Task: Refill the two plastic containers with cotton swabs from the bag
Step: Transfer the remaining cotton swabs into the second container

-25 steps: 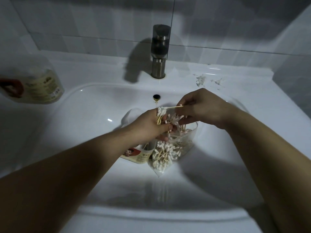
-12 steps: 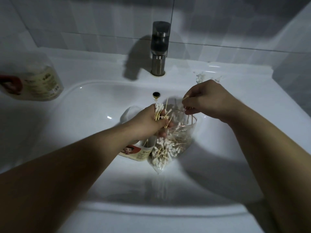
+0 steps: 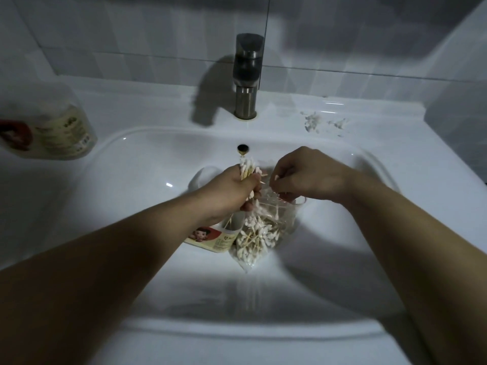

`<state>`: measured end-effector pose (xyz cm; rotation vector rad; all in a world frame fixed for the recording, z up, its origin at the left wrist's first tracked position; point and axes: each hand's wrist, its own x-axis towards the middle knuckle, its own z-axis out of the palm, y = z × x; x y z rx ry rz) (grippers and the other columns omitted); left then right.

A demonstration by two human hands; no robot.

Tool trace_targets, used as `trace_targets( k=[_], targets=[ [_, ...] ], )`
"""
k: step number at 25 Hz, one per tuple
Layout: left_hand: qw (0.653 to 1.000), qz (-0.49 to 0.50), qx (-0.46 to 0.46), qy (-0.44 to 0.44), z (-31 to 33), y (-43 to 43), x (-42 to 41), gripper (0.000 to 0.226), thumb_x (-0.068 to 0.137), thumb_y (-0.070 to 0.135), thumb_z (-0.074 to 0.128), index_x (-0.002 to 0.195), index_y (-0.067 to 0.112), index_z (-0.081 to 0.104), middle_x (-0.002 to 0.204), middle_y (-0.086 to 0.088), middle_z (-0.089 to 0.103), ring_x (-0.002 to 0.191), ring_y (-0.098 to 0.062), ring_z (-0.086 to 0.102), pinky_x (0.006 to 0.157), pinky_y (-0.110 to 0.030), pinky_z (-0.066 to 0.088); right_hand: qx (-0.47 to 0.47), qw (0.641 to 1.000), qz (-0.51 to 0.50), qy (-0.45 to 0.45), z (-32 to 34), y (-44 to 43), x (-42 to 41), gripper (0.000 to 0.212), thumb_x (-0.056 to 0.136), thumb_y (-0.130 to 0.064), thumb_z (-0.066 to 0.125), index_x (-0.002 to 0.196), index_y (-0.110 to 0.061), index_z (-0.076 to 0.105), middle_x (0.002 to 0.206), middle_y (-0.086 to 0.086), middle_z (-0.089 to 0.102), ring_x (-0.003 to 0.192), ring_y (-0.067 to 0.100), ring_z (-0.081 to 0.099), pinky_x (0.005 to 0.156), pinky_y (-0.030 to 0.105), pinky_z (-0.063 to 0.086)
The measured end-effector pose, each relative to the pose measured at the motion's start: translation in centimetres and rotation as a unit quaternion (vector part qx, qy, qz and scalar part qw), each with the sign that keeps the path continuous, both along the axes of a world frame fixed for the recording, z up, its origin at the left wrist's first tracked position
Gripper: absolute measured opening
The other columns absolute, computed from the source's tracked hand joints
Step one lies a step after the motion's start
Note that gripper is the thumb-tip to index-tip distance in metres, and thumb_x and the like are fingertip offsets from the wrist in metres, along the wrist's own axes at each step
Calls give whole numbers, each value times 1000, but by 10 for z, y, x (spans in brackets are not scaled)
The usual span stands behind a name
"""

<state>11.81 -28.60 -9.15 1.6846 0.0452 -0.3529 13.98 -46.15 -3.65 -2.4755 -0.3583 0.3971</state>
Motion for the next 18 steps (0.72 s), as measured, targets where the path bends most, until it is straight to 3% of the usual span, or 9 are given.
trace_targets(
  k=[4,7,9,13,15,18],
  targets=[
    [999,43,-11,-10,4,0,0,20,109,24,47,106,9,60,81,-2,59,70,-13,56,55,-22,48,79,996,-31,-13,-2,3,2,3,82,-9,74,79,-10,75,68,6,74,67,22,75,74,38,62],
    [997,76,-13,-9,5,-1,1,26,108,29,48,89,14,56,77,-4,55,70,-20,51,55,-26,44,150,987,-57,3,-1,5,4,6,82,2,72,79,-3,71,67,11,71,61,22,72,68,35,61],
    [995,101,-25,3,6,-2,2,29,108,32,49,85,15,55,74,-4,53,73,-23,49,56,-28,41,153,987,-55,5,0,5,4,7,82,4,71,79,-2,70,68,12,70,62,23,73,69,36,62],
    [984,159,-71,44,12,-7,2,32,103,42,54,85,16,57,68,0,53,64,-14,50,55,-26,38,132,990,-37,13,0,3,3,5,82,2,70,81,-2,72,71,15,73,68,27,74,75,41,64],
    [982,163,-79,53,14,-6,2,26,101,36,61,84,17,59,63,2,53,61,-12,50,59,-27,39,123,992,-23,15,0,5,1,5,82,0,70,83,-4,73,72,13,74,71,29,75,78,42,64],
    [984,135,-101,58,15,-5,1,22,96,10,61,76,18,58,54,5,48,58,-10,44,60,-26,35,124,992,-8,9,0,7,-1,6,82,-1,71,84,-6,74,72,12,75,73,29,76,77,39,64]
  ],
)
